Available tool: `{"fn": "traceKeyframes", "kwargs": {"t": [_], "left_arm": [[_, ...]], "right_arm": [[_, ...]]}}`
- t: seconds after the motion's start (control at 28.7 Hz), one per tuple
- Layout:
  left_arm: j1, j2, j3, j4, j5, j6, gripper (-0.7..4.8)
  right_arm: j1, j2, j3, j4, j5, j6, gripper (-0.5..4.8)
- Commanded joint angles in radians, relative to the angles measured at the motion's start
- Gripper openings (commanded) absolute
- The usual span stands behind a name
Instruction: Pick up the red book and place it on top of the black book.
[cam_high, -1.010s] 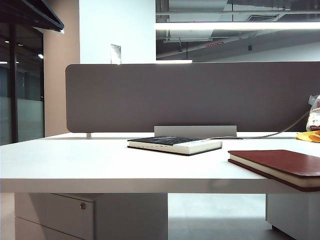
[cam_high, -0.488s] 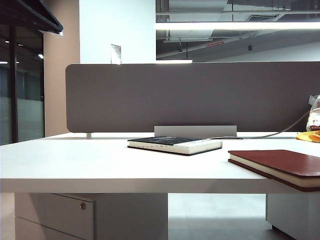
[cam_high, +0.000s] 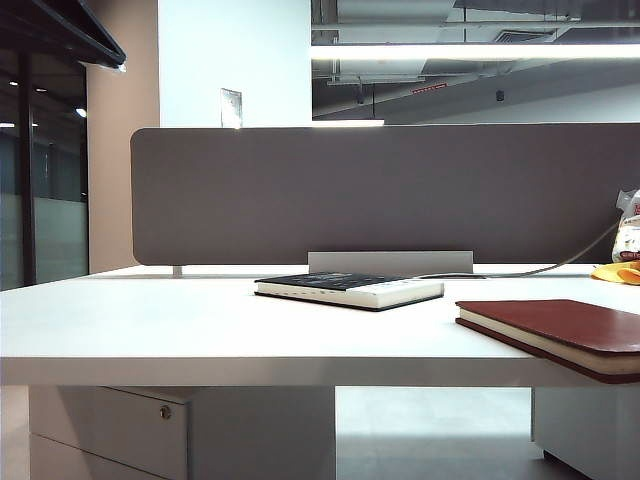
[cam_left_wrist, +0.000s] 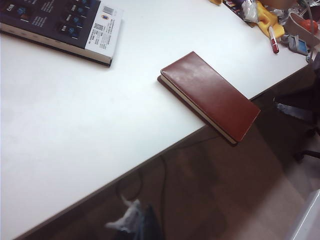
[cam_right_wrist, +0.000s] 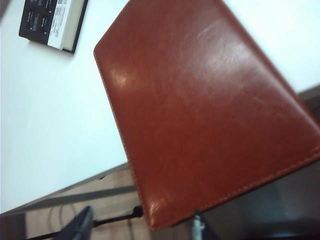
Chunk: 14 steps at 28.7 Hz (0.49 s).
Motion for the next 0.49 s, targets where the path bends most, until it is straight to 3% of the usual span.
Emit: {"fn": "traceKeyframes", "kwargs": {"t": [0.03, 0.49], "left_arm": [[0.0, -0.002, 0.006, 0.006, 0.002, 0.008, -0.05], [0.0, -0.002, 0.006, 0.006, 0.003, 0.008, -0.05]], "right_arm": [[-0.011, 0.014, 0.003, -0.019, -0.018, -0.001, 2.53], [-0.011, 0.016, -0.121, 0.023, -0.012, 0.029, 2.58]]}}
